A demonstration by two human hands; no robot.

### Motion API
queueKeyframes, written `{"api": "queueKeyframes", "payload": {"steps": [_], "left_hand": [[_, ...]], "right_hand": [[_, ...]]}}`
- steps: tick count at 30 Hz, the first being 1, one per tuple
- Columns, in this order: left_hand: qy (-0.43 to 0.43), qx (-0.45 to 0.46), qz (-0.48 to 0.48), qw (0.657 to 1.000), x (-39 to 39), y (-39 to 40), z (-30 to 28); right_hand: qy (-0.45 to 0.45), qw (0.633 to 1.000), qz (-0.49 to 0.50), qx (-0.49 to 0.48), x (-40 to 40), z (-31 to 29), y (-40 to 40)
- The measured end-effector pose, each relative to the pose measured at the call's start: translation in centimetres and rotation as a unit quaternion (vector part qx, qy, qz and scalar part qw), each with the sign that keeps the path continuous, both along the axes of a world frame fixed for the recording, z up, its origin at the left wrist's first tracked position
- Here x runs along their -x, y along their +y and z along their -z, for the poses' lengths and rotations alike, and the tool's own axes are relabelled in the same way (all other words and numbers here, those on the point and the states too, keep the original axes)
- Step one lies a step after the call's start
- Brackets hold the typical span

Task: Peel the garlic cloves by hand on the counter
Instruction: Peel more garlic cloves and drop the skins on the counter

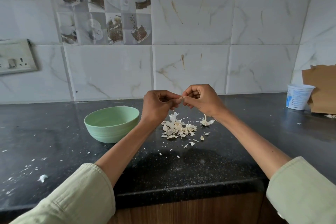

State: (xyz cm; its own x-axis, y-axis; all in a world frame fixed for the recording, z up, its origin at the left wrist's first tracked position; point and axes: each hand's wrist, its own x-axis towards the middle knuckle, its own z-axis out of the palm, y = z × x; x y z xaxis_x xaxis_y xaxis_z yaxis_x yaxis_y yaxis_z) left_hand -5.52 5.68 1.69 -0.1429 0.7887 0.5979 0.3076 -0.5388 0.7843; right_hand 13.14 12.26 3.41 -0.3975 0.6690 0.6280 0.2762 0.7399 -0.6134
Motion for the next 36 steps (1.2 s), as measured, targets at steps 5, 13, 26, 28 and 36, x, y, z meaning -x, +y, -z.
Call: {"api": "queueKeyframes", "payload": {"steps": [5,13,26,28,36], "left_hand": [[-0.030,0.005,0.054,0.998,-0.3,-0.1,-0.1],[-0.053,0.023,0.079,0.995,0.4,0.7,0.3],[-0.004,0.000,0.054,0.999,0.0,0.7,0.2],[-0.020,0.010,0.070,0.997,0.1,0.6,0.1],[-0.036,0.038,0.070,0.996,0.0,0.6,0.3]], "right_hand": [[-0.009,1.000,-0.002,0.014,-0.2,0.0,0.1],[-0.024,0.999,-0.013,0.026,-0.2,-0.1,-0.3],[-0.074,0.997,-0.037,-0.001,-0.2,0.2,-0.2],[-0.076,0.996,-0.048,-0.001,-0.1,0.2,-0.2],[-0.016,0.998,-0.050,-0.016,0.0,0.1,0.0]]}}
